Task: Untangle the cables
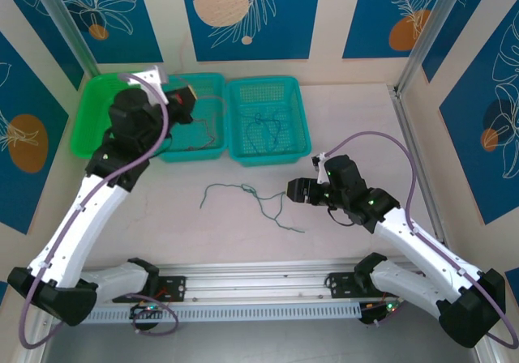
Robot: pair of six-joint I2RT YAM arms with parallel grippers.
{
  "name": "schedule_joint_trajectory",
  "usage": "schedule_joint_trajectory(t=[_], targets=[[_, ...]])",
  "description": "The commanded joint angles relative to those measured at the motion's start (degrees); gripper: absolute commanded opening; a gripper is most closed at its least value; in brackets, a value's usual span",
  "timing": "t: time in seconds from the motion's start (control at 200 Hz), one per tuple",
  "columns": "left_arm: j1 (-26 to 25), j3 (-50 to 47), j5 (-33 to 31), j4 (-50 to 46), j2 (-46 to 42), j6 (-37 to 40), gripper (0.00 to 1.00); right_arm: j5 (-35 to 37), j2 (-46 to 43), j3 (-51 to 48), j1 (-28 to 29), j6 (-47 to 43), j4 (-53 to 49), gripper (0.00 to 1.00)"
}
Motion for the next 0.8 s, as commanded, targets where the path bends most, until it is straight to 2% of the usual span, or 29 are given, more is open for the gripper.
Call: schedule_joint_trajectory(t=[0.0, 0.195, 0.27, 0.345, 0.425, 0.475, 0.56, 0.61, 0.705, 0.795], targets=[[5.3, 1.9, 5.9, 3.2, 3.7, -4.4, 0.0, 1.6, -1.9, 1.4, 0.1, 0.7, -1.6, 0.72], [12.8, 3.6, 4.7, 3.9, 11.7, -5.7, 0.0, 2.5, -3.0, 2.0, -0.1, 0.1, -3.1, 0.73], [14.9, 3.0, 7.0, 6.7, 15.6, -7.0, 0.0, 2.5, -3.1, 2.2, -0.2, 0.0, -3.4, 0.73], [15.7, 3.2, 9.5, 8.8, 19.6, -8.4, 0.0, 2.4, -3.0, 2.1, -0.3, 0.1, -3.3, 0.73], [15.7, 4.4, 8.8, 7.5, 23.6, -8.7, 0.0, 2.2, -2.7, 2.2, -0.4, 0.2, -3.2, 0.73], [15.8, 5.0, 7.8, 6.2, 25.7, -9.2, 0.13, 2.0, -2.6, 2.2, -0.4, 0.1, -3.2, 0.73], [15.8, 5.2, 6.5, 4.4, 28.0, -9.9, 0.46, 2.1, -2.7, 2.3, -0.5, 0.1, -3.6, 0.73], [15.8, 4.8, 5.7, 3.7, 28.4, -10.1, 0.59, 2.2, -2.8, 2.3, -0.5, -0.1, -4.0, 0.73], [15.8, 3.0, 4.0, 4.0, 27.4, -10.5, 0.72, 2.3, -3.0, 2.1, -0.7, -0.3, -4.4, 0.73], [15.8, 1.7, 4.0, 4.1, 24.9, -10.7, 0.75, 2.3, -3.0, 1.9, -0.8, -0.3, -4.3, 0.73]])
